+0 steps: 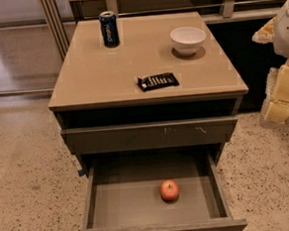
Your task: Pick apple from middle drawer and place on counter
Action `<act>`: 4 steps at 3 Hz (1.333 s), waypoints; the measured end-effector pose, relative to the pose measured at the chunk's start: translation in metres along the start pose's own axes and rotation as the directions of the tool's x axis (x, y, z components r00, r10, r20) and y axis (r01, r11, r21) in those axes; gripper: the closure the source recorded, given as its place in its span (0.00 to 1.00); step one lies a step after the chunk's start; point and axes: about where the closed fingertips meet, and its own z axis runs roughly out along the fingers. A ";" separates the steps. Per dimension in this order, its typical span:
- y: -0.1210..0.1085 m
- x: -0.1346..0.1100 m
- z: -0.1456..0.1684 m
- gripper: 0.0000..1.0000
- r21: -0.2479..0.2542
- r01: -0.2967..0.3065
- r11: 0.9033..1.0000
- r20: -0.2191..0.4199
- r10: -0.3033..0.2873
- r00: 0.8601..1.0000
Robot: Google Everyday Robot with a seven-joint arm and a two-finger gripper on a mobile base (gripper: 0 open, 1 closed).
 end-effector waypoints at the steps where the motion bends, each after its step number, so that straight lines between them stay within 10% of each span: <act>1: 0.000 0.000 0.000 0.00 0.000 0.000 1.000 0.000 0.000 1.000; 3: 0.001 0.003 0.036 0.50 0.007 -0.022 1.000 0.040 0.022 0.999; 4: 0.014 0.002 0.108 0.73 -0.058 -0.065 0.996 0.115 0.071 0.991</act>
Offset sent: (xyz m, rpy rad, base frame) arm 0.0000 0.0000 0.0000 0.0000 0.0000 0.0000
